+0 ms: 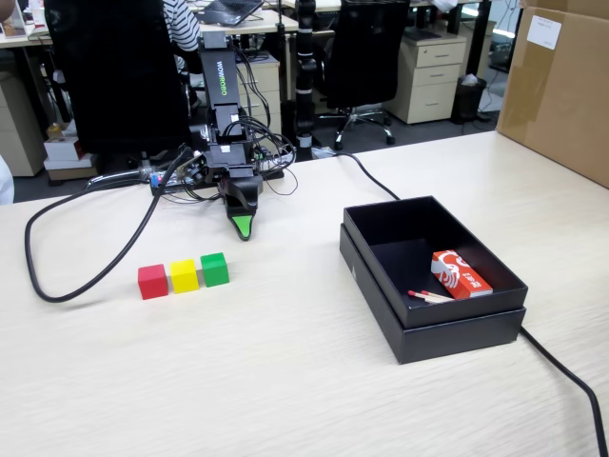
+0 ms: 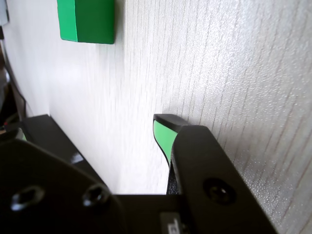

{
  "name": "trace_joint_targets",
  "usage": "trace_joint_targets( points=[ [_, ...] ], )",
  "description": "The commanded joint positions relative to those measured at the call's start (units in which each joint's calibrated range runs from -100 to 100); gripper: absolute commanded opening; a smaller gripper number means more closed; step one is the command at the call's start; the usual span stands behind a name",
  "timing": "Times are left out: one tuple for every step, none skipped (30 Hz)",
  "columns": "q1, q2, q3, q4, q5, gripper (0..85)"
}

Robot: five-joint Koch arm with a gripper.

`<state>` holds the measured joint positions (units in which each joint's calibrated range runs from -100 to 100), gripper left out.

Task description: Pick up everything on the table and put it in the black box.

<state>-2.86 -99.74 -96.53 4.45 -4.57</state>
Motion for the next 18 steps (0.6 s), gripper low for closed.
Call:
trace_joint_targets(
  points=[
    [0.2,0.5,-0.6,-2.4,-0.4,48.5],
    [0.2,0.5,-0.6,-2.4,-0.3,48.5],
    [0.2,0.5,-0.6,-2.4,-0.3,48.5],
    [0.2,0.5,-0.6,-2.4,-0.2,48.5],
    [0.2,0.5,-0.6,-2.4,-0.2,48.5],
    [0.2,0.5,-0.6,-2.4,-0.2,48.5],
    [0.2,0.5,-0.6,-2.4,-0.2,48.5],
    [0.2,0.5,-0.6,-2.4,-0.2,48.5],
    [0.2,0.5,-0.6,-2.4,-0.2,48.5],
    [0.2,0.5,-0.6,-2.4,-0.2,48.5],
    [0.2,0.5,-0.6,-2.4,-0.2,48.5],
    [0.2,0.5,-0.6,-2.4,-0.2,48.5],
    [0.2,0.5,-0.6,-2.4,-0.2,48.4],
    [0.2,0.5,-0.6,-2.4,-0.2,48.4],
    [0.2,0.5,-0.6,-2.4,-0.2,48.4],
    [0.2,0.5,-0.6,-2.4,-0.2,48.4],
    [0.2,0.5,-0.6,-2.4,-0.2,48.4],
    [0.2,0.5,-0.6,-2.4,-0.2,48.4]
  ],
)
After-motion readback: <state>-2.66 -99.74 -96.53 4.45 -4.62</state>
